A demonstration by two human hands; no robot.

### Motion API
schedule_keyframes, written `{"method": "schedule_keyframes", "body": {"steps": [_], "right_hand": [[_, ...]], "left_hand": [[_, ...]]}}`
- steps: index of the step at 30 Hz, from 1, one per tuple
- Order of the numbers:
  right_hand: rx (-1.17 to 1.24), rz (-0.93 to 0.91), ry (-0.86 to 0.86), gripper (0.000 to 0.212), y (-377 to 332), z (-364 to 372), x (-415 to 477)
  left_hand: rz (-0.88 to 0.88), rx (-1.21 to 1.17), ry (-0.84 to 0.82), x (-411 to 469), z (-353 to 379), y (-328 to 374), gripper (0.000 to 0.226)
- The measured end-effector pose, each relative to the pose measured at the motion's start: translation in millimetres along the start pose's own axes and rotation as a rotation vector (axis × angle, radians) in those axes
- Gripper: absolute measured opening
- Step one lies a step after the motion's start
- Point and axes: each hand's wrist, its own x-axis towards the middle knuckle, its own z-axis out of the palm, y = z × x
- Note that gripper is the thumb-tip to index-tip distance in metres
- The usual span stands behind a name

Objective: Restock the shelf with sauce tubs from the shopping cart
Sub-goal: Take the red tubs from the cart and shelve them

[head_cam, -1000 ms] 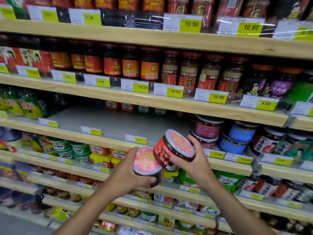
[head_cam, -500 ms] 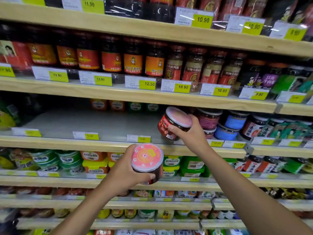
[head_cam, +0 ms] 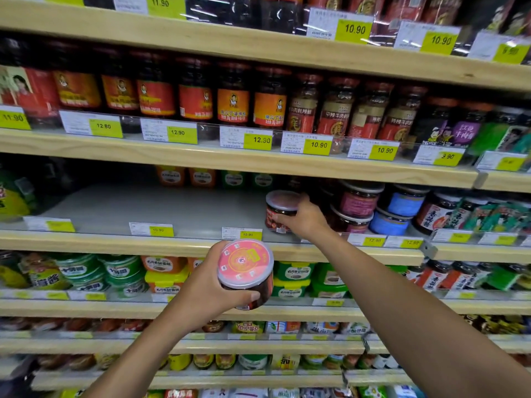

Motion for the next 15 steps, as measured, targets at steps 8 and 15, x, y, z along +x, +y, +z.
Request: {"method": "schedule_keyframes", "body": {"steps": [8,15], "right_hand": [[-0.162,-0.02,0.022,0.087,12.0,1.0,-3.9],[-0.403,-0.424,0.258,0.05,14.7,0.7,-23.4]], "left_hand": [[0.003,-0.004,-0.005,1.2,1.3,-4.9,0.088],[-0.01,-0.007,-0.006,7.2,6.0,-4.6,0.084]]}}
